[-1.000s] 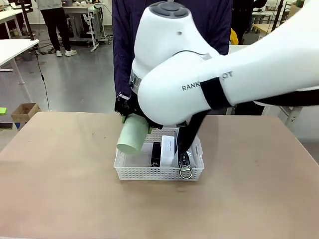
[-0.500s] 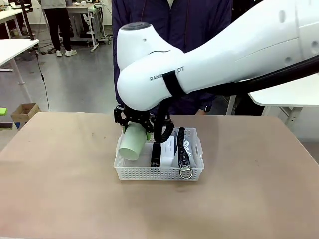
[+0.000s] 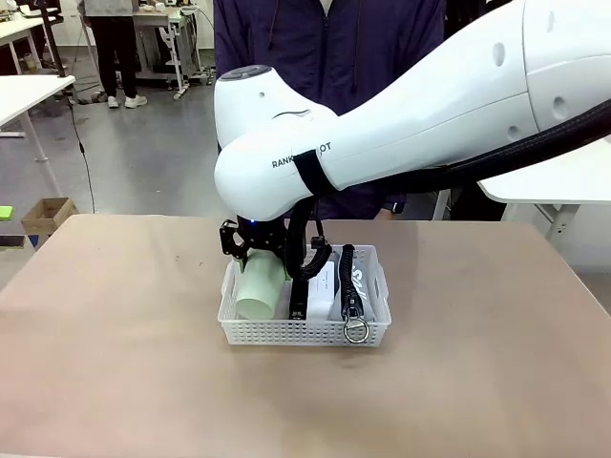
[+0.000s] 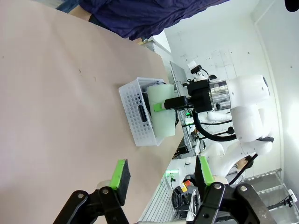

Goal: Efficiently arrange items inside the basket to fit them all.
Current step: Pick up the Reusable plastic cup and place it inside the Organizing basket.

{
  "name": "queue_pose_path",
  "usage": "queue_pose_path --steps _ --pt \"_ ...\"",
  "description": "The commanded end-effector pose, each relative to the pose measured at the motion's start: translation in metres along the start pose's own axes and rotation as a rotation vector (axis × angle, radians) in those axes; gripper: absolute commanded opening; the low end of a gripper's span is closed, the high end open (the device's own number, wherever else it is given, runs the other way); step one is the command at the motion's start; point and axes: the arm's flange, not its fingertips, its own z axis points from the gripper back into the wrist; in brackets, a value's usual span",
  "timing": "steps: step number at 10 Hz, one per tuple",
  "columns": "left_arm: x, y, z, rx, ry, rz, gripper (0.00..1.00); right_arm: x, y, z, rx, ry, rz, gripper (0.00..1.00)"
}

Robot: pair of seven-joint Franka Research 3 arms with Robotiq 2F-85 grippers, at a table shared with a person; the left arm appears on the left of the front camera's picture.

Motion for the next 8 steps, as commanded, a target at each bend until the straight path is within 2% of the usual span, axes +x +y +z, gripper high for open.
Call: queue_pose_path --steps 1,8 --pt "-0.001 -0.002 -0.002 0.001 0.001 -0.008 0.74 0.003 0.001 0.000 -0.039 0.021 0.066 0.87" --pt "-0.001 -0.002 -0.002 0.001 0.001 -0.008 0.74 0.008 0.008 -0.033 -0.039 0.075 0.100 0.87"
